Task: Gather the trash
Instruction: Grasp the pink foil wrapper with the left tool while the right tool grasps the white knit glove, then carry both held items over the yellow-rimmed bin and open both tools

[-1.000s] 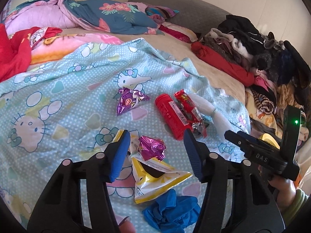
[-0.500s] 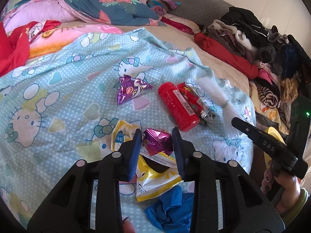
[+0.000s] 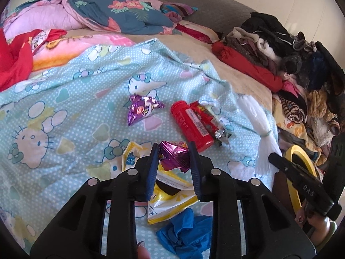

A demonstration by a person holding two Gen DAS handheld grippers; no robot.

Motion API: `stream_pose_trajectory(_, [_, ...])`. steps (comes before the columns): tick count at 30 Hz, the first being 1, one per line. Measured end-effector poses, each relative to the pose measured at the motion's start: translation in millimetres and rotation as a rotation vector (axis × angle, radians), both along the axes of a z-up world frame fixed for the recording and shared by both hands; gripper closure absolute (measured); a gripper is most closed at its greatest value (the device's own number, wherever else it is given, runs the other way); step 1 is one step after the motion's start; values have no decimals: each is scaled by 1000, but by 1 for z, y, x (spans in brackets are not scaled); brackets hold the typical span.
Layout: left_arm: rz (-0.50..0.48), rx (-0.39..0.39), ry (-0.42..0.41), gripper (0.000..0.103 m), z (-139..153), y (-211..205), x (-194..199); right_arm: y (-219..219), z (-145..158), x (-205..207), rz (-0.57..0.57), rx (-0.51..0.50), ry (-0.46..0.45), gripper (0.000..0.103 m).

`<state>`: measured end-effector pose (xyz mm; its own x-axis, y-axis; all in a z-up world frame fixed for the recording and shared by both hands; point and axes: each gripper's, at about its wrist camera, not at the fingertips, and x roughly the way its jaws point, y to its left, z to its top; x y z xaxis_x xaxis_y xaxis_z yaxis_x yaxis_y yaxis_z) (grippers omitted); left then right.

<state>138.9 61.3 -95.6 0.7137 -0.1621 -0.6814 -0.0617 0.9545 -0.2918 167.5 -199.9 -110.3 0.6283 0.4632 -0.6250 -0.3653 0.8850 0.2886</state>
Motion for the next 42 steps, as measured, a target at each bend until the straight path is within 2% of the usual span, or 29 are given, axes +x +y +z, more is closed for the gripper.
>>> stream_pose_trajectory(14, [-43,1,-65,82,30,-19,-7,-7,14,-17,11,15,-13,87])
stream_pose_trajectory(42, [-132,32,-144,82,61,-59,-21,-39,40,-40,-34,36,-60,87])
